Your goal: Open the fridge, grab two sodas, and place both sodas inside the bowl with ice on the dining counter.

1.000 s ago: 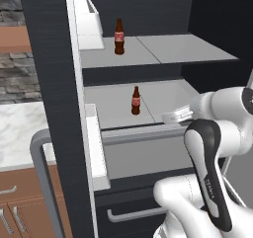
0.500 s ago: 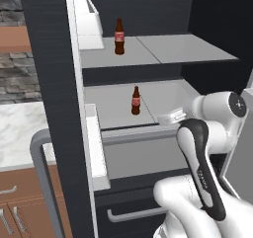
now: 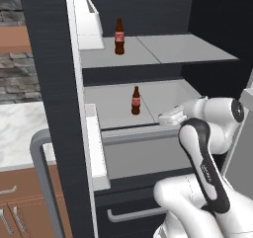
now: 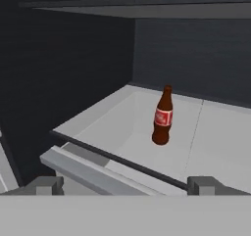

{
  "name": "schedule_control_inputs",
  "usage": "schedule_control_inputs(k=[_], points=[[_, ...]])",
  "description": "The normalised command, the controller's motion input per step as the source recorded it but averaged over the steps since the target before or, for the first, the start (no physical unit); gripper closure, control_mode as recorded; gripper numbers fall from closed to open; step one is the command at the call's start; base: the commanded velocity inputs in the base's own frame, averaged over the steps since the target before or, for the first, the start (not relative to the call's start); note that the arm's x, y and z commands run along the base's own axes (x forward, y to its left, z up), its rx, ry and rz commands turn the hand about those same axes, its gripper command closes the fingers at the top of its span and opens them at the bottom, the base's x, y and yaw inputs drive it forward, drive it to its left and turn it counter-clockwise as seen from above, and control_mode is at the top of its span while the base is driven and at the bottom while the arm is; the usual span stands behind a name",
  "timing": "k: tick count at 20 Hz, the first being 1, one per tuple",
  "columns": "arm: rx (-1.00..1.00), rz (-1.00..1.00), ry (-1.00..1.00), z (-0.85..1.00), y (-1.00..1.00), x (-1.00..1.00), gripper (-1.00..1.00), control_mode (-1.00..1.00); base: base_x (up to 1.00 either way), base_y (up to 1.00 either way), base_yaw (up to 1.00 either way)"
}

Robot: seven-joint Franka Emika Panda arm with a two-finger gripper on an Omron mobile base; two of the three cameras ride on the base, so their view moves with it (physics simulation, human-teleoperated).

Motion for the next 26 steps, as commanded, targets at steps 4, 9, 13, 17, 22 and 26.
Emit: schedule_control_inputs(k=[4,9,13,17,22,26], points=[[0.00,0.02,0.00,-0.14,0.00,0.15,-1.00,-1.00,0.00,0.00,0.00],[0.00,0.01,0.00,-0.06,0.00,0.30,-1.00,-1.00,0.00,0.00,0.00],[0.00,0.00,0.00,-0.03,0.00,0.34,-1.00,-1.00,0.00,0.00,0.00],[0.02,0.00,0.00,-0.01,-0.02,0.34,-1.00,-1.00,0.00,0.00,0.00],[0.01,0.00,0.00,0.00,0.00,0.37,-1.00,-1.00,0.00,0.00,0.00],[0.00,0.00,0.00,0.00,0.00,0.39,-1.00,-1.00,0.00,0.00,0.00]])
